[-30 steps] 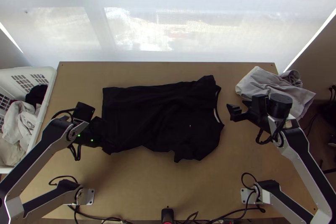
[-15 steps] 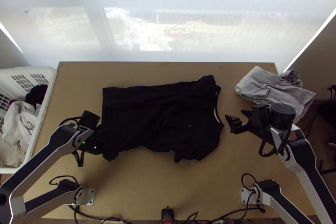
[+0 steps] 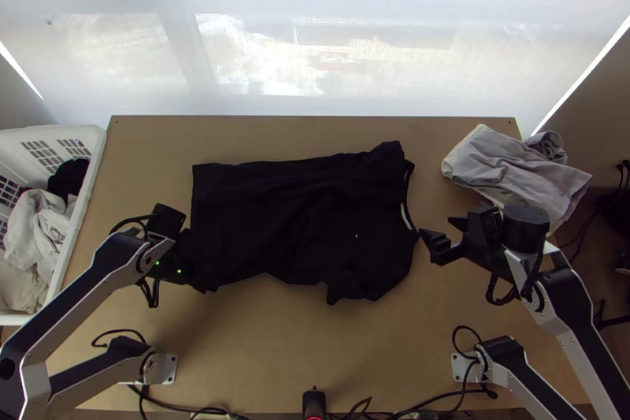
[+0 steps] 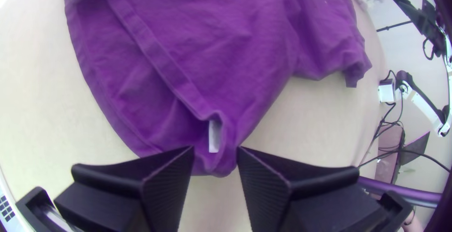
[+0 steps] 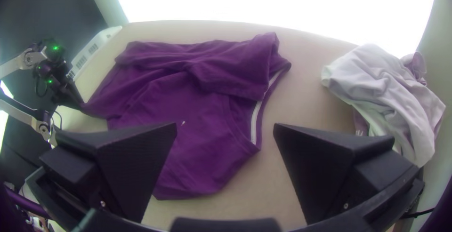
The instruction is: Fold the t-shirt
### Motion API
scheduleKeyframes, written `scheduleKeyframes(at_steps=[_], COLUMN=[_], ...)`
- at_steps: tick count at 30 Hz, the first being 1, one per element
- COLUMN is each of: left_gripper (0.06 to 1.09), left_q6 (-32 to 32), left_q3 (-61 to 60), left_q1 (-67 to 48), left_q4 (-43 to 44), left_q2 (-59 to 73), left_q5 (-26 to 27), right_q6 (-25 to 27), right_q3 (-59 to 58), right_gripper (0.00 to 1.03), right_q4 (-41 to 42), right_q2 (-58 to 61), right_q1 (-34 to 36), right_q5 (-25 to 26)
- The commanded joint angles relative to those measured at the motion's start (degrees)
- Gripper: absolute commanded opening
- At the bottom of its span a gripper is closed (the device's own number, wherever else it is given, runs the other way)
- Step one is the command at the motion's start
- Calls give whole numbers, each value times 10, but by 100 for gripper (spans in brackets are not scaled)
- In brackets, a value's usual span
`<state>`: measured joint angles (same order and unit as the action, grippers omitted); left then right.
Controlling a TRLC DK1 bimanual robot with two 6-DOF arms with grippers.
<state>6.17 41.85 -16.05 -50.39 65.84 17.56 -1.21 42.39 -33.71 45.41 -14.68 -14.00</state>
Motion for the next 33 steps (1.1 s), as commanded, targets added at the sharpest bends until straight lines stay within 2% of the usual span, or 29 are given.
scheduleKeyframes(at_steps=[1, 4, 13, 24, 27, 33], left_gripper=[28, 15, 14, 14, 9, 9], left_q6=[2, 3, 3, 0, -5, -21], left_q3=[10, 10, 1, -16, -16, -17], left_q1=[18, 23, 42, 77, 87, 88], left_q4=[-5, -6, -5, 11, 16, 28], left_q2=[1, 0, -2, -3, -2, -3], left_q5=[0, 0, 0, 2, 4, 5], right_q6=[4, 4, 23, 104, 113, 128], right_q3=[-3, -3, -2, -35, -34, -26], right_gripper=[95, 95, 95, 95, 95, 94], right_q4=[-2, -2, -24, -52, -49, -47], right_q2=[-3, -3, 13, 61, 87, 138], right_q1=[-5, -10, -60, -242, -287, -364], right_q5=[0, 0, 0, 1, 1, 3])
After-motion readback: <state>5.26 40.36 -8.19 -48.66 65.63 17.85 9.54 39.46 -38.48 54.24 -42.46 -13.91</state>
